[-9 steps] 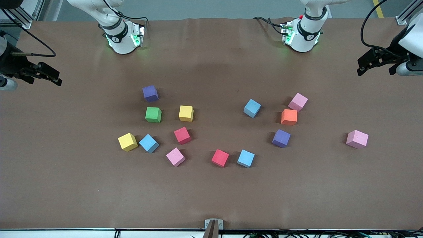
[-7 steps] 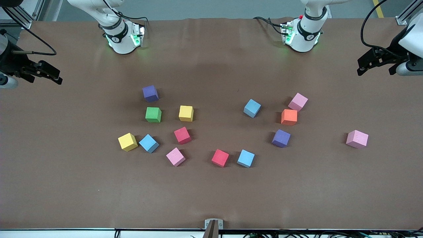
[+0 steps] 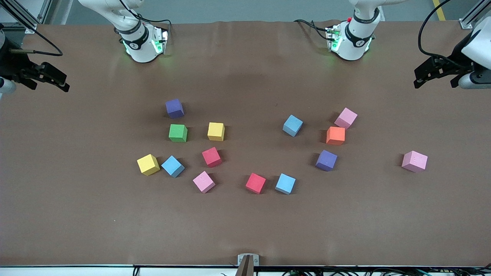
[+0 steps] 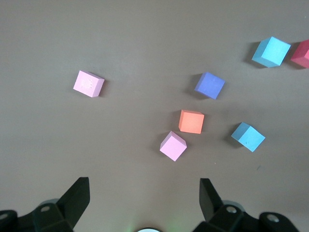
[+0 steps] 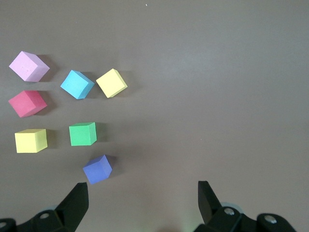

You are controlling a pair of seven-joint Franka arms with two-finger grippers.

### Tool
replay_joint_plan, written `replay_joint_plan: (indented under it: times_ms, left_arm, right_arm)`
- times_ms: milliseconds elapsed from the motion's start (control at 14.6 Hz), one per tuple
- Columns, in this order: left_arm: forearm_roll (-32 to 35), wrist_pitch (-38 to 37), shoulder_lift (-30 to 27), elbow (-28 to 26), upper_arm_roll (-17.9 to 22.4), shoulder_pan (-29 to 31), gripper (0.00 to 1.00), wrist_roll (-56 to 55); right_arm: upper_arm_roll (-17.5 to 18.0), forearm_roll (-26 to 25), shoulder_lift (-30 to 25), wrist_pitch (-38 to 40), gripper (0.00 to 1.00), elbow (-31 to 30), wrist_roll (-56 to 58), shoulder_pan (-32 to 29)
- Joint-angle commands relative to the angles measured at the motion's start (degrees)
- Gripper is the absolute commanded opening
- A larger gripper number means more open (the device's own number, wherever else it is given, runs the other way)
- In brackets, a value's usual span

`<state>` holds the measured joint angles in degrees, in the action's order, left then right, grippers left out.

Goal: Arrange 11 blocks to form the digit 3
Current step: 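Move the left gripper toward the light blue block, then lower the left gripper and grasp the light blue block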

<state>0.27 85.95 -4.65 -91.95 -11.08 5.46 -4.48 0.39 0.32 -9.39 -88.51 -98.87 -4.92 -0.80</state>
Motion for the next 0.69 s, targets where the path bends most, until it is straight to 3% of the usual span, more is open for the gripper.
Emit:
replay_joint_plan:
  times_ms: [0, 206, 618]
  left_arm:
    - [0.44, -0.53, 2.71, -0.51, -1.48, -1.5, 1.0, -3.4]
    - [0.08, 2.62, 4.83, -3.83, -5.43, -1.5, 1.0, -13.85]
    - [-0.97, 22.99, 4.83, -24.13, -14.3, -1.33, 1.0, -42.39]
  right_arm:
    - [1.28, -0.76, -1.25, 0.97, 1.0, -0.01, 0.08, -1.39]
    - [1.19, -0.76, -1.16, 1.23, 1.0, 0.96, 0.17, -1.31]
    - [0.41, -0.76, -0.81, 3.43, 1.0, 4.03, 5.52, -1.57]
